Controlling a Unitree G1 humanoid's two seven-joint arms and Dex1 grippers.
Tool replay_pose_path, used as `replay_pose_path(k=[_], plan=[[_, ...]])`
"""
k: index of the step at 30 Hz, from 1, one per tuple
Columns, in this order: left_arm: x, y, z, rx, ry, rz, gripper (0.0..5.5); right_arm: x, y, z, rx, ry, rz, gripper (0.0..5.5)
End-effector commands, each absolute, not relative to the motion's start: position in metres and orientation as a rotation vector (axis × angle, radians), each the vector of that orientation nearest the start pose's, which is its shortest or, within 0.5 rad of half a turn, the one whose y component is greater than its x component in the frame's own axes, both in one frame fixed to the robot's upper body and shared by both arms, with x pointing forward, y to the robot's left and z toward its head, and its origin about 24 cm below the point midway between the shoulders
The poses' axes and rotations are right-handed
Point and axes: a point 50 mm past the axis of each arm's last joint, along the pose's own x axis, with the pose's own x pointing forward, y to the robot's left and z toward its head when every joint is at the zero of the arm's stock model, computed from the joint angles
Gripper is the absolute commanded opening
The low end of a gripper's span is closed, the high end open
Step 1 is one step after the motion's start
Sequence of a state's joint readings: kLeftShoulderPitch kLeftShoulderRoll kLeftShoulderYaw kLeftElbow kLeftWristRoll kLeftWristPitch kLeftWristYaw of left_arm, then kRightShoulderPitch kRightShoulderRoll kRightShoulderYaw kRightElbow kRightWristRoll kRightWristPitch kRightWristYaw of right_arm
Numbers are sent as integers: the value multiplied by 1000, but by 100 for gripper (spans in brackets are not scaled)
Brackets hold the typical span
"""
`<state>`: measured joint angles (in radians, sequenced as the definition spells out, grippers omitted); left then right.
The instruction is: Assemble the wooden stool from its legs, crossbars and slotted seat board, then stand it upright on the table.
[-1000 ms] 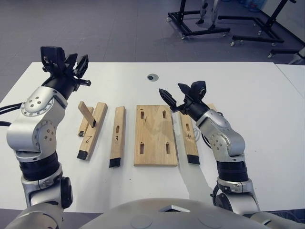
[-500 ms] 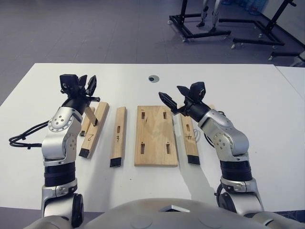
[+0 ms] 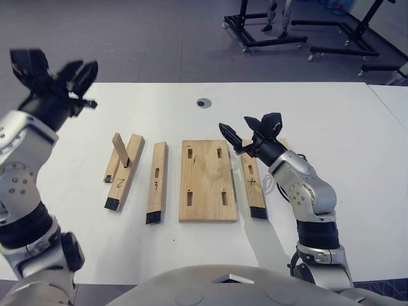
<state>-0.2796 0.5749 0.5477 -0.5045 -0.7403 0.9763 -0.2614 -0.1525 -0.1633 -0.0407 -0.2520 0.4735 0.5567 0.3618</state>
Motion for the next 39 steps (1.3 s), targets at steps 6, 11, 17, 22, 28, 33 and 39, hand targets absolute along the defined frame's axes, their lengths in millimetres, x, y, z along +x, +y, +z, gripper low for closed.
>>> replay_pose_path(k=[6, 11, 17, 22, 28, 33, 39], plan=[[223, 258, 195, -78, 12, -508, 105, 264, -134, 94, 305, 101, 528, 540], [218, 246, 182, -116, 38, -531, 30, 266, -135, 96, 300, 99, 535, 540], [219, 241, 179, -137, 39, -527, 51, 266, -132, 96, 304, 99, 537, 540], [218, 243, 176, -97, 39, -451, 132, 268, -133, 97, 304, 97, 535, 540], [221, 242, 170, 8, 59, -391, 223, 269, -134, 98, 307, 90, 523, 540], [224, 245, 163, 12, 85, -355, 293, 270, -134, 100, 308, 84, 518, 540], [219, 251, 151, 13, 139, -333, 396, 271, -135, 101, 310, 81, 513, 540]])
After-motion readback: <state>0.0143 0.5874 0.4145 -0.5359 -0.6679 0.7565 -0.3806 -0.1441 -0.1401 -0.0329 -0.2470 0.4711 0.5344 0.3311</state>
